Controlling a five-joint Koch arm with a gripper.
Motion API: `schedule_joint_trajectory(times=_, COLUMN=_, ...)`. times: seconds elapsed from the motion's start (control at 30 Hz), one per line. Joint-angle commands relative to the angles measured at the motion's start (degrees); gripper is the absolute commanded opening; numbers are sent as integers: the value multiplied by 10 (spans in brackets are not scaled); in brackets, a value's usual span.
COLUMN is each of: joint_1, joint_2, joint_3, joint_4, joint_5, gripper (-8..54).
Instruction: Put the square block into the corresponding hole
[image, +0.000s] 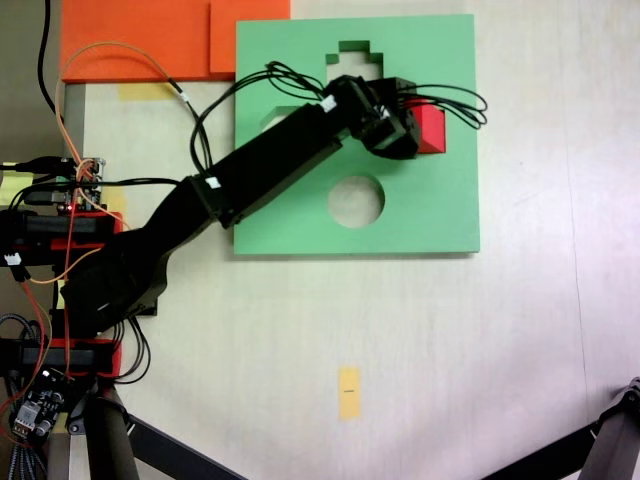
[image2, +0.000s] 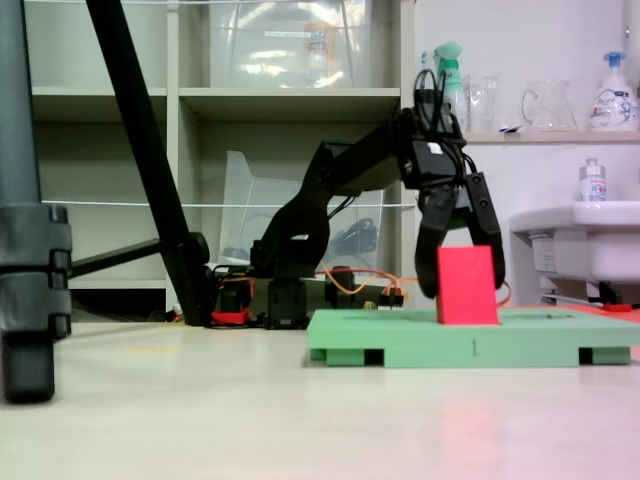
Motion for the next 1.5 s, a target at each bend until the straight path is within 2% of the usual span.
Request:
schedule_joint_trajectory(times=0.0, joint_1=-18, joint_2=1, joint_3=1, joint_4=-6, joint_5=25, gripper=294)
schedule_joint_trajectory(times=0.03, joint_1=-20, joint_2=2, joint_3=1, joint_4=-6, joint_5=19, gripper=365)
schedule_joint_trajectory(times=0.07, joint_1=-20, joint_2=2, joint_3=0, joint_4=-4, joint_5=4, gripper=410)
schedule_joint_trajectory(times=0.2, joint_1=-17, joint_2=6, joint_3=0, joint_4=24, joint_5=2, gripper=460)
schedule_joint_trajectory(times=0.37, joint_1=-21, joint_2=44, joint_3=0, joint_4=69, joint_5=-11, gripper=461)
schedule_joint_trajectory(times=0.5, joint_1=-33, joint_2=132, joint_3=1, joint_4=130, joint_5=-46, gripper=461)
schedule_joint_trajectory(times=0.7, joint_1=-1, joint_2=227, joint_3=19, joint_4=222, joint_5=-192, gripper=458)
schedule_joint_trajectory(times=0.83, joint_1=118, joint_2=368, joint_3=64, joint_4=221, joint_5=-203, gripper=458)
schedule_joint_trajectory(times=0.9, joint_1=209, joint_2=417, joint_3=63, joint_4=199, joint_5=-272, gripper=458)
schedule_joint_trajectory(times=1.0, joint_1=318, joint_2=459, joint_3=64, joint_4=197, joint_5=-432, gripper=457)
schedule_joint_trajectory(times=1.13, joint_1=384, joint_2=483, joint_3=69, joint_4=191, joint_5=-499, gripper=457)
schedule_joint_trajectory(times=1.27, joint_1=422, joint_2=521, joint_3=113, joint_4=102, joint_5=-590, gripper=455)
schedule_joint_trajectory(times=1.3, joint_1=441, joint_2=526, joint_3=112, joint_4=98, joint_5=-601, gripper=434)
schedule_joint_trajectory(times=1.37, joint_1=428, joint_2=536, joint_3=116, joint_4=95, joint_5=-616, gripper=434)
schedule_joint_trajectory(times=1.4, joint_1=416, joint_2=565, joint_3=160, joint_4=66, joint_5=-650, gripper=434)
schedule_joint_trajectory(times=1.47, joint_1=419, joint_2=713, joint_3=446, joint_4=-173, joint_5=-725, gripper=421)
